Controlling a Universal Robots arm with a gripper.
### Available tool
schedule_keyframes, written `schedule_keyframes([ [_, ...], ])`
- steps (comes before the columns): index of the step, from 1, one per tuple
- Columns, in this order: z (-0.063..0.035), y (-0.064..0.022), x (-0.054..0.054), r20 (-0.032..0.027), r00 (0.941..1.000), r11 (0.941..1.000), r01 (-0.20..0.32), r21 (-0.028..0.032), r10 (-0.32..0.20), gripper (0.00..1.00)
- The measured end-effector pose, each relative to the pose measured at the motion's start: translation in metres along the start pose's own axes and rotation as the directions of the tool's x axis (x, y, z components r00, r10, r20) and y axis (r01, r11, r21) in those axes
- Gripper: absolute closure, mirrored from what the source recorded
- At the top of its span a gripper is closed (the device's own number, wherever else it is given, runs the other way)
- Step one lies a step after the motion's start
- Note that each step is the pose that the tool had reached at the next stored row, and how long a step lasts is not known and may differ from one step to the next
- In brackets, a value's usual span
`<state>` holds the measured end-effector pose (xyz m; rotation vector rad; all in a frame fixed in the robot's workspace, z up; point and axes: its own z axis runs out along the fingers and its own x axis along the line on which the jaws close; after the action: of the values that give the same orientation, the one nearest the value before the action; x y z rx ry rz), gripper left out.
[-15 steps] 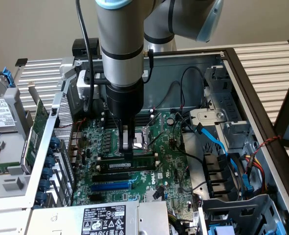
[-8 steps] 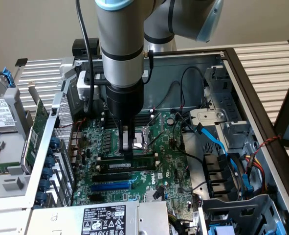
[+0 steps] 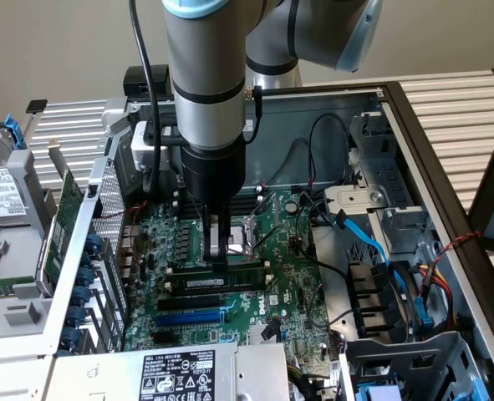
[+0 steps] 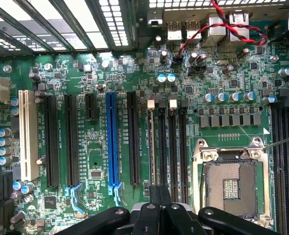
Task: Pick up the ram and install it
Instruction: 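Press down the ram until it locks into place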
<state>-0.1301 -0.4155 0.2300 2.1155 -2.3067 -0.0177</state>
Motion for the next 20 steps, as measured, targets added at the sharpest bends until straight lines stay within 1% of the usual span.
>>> schedule_keyframes([
  [9, 0.0, 0.0, 0.0007, -0.0003, 1.0, 1.0, 0.0, -0.0002, 0.0, 0.89],
  [20, 0.0033, 0.001, 0.0008, -0.0003, 1.0, 1.0, 0.0, 0.0009, 0.0, 0.89],
])
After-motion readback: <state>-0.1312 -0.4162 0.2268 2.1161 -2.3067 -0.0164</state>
